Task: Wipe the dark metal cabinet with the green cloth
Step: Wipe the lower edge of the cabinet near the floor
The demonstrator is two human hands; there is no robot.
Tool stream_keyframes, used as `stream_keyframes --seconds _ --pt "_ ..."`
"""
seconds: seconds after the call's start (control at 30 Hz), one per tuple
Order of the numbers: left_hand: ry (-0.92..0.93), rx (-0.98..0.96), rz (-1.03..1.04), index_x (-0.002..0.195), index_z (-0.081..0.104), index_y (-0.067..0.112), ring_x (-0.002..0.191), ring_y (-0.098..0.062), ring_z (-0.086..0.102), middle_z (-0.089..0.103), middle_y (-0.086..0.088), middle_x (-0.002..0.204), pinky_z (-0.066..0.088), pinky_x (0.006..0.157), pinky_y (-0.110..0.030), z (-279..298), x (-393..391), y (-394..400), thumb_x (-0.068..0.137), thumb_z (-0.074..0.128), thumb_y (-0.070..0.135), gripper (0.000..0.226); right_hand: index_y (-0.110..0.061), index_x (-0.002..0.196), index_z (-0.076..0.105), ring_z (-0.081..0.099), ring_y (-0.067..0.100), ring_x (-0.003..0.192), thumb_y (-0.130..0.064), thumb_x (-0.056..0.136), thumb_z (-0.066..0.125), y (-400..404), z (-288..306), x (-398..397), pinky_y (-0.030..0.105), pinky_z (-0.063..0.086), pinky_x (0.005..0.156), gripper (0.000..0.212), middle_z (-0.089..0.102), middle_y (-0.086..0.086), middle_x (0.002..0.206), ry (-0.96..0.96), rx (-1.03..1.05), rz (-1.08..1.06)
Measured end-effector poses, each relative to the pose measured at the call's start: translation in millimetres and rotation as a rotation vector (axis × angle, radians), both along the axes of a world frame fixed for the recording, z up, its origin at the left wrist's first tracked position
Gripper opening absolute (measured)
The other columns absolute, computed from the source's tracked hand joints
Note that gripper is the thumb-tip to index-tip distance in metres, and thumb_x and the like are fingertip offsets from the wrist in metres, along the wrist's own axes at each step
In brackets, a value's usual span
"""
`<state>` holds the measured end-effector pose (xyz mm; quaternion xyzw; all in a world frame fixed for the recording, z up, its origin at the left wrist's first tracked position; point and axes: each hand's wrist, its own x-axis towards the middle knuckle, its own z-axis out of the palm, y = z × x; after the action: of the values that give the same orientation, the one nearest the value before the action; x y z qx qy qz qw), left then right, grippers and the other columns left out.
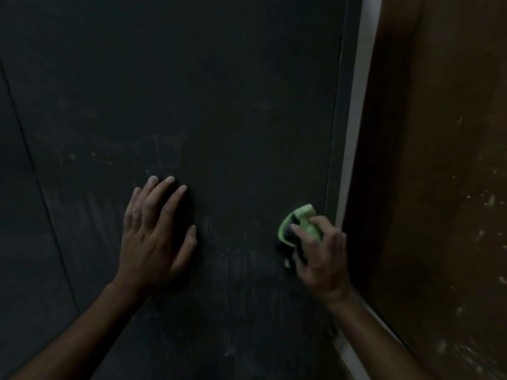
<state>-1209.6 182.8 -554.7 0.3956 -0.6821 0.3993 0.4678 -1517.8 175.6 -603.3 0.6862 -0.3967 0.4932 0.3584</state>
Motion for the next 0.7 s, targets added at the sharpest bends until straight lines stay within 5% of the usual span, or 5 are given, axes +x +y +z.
stream_keyframes --seconds 0.17,0.37,0.5,0.57,0.7 --pt "0.009 0.011 0.023 0.147 0.042 0.004 0.152 -0.033 0.021 0.033 -0.017 0.157 0.013 0.124 -0.051 -3 -4 1 0.093 0.053 0.038 0.065 -0.005 0.126 0.056 0.048 0.038 0.116 -0.017 0.094 0.054 -20 61 -2 0.045 0.042 0.1 0.034 0.047 0.024 0.129 -0.704 -0.081 -0.139" --pt "0.02 0.001 0.022 0.147 0.042 0.004 0.152 -0.032 0.019 0.033 -0.018 0.156 0.012 0.124 -0.051 -2 -7 1 0.092 0.053 0.038 0.066 -0.015 0.125 0.049 0.042 0.032 0.097 -0.005 0.065 0.084 5 -24 -16 0.05 0.054 0.074 0.07 0.037 0.012 0.122 0.08 0.012 -0.014" --pt "0.013 0.026 0.025 0.147 0.042 0.004 0.151 -0.033 0.02 0.033 -0.018 0.156 0.012 0.124 -0.051 0 -7 4 0.091 0.054 0.038 0.067 -0.015 0.123 0.051 0.045 0.032 0.109 -0.011 0.084 0.059 -1 22 -10 0.05 0.049 0.088 0.04 0.038 0.011 0.123 -0.272 -0.041 0.014" --pt "0.002 0.039 0.033 0.147 0.042 0.004 0.151 -0.033 0.02 0.033 -0.018 0.156 0.014 0.123 -0.053 1 -7 6 0.092 0.054 0.038 0.066 -0.012 0.128 0.055 0.047 0.034 0.112 -0.011 0.084 0.058 -11 46 28 0.045 0.044 0.096 0.045 0.039 0.013 0.127 -0.417 -0.08 0.024" --pt "-0.021 0.066 0.013 0.148 0.042 0.004 0.152 -0.032 0.019 0.032 -0.017 0.158 0.015 0.124 -0.052 3 0 12 0.096 0.05 0.036 0.061 -0.018 0.125 0.069 0.052 0.033 0.1 -0.01 0.074 0.074 4 -24 90 0.041 0.046 0.084 0.052 0.048 0.013 0.129 0.169 0.004 0.194"
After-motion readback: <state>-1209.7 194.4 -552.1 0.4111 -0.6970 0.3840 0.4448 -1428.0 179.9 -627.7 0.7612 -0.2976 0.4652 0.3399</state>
